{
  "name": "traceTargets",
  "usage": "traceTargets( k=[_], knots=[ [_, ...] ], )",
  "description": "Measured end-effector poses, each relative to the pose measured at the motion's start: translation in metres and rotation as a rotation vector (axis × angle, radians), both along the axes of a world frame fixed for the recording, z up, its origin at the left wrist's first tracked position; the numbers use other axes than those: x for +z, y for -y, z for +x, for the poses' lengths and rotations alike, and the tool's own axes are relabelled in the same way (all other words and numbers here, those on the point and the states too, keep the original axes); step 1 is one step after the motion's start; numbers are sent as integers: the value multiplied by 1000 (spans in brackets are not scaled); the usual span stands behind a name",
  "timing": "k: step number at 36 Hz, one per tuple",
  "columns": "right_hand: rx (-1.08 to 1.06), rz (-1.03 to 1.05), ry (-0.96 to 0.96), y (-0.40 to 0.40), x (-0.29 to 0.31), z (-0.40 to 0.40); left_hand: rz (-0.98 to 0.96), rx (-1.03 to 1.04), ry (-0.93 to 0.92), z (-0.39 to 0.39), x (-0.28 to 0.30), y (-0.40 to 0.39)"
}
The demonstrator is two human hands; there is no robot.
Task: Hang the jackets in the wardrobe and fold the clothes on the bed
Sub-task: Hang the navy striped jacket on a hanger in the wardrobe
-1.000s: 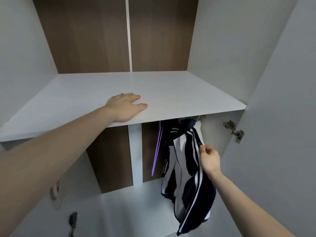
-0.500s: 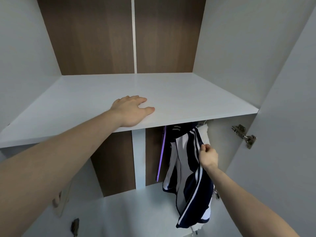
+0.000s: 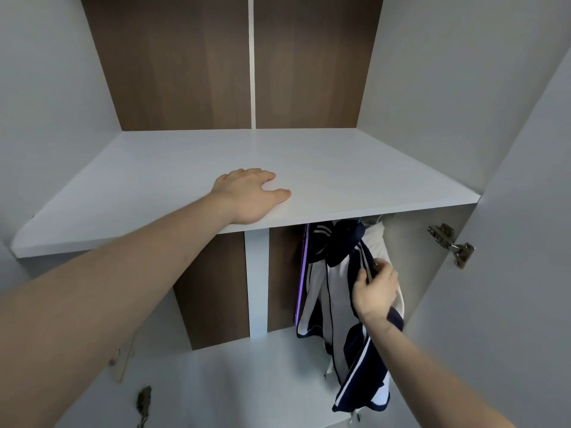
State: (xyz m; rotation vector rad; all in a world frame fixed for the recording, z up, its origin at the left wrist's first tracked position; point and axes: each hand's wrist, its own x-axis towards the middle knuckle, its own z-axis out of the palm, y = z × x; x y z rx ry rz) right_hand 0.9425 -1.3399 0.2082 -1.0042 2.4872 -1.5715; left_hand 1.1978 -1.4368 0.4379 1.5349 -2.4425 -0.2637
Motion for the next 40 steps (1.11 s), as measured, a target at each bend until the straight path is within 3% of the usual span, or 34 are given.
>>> traceTargets(
  k=[3,6,9,12,17,26,30,40],
  knots=[
    [222,-63,153,5,-6,32,1,1,0,0,1,-1],
    [439,99,297,16,-14,59,2,5,-6,0,1,-2],
    [511,257,368,29,-18,80,1,7,-13,1,2,-2],
    [528,390,363,39,-18,94,1,11,-23,1,2,-3],
    [457,583,168,51,-19,106,2,12,-31,2,1,-3],
    [501,438,243,54,-31,117,-15,9,-32,1,-1,0],
    [523,408,190,51,-38,123,-18,14,-42,1,-1,1],
    [359,207,295,42,-37,124,-14,20,-56,1,-2,1]
  ],
)
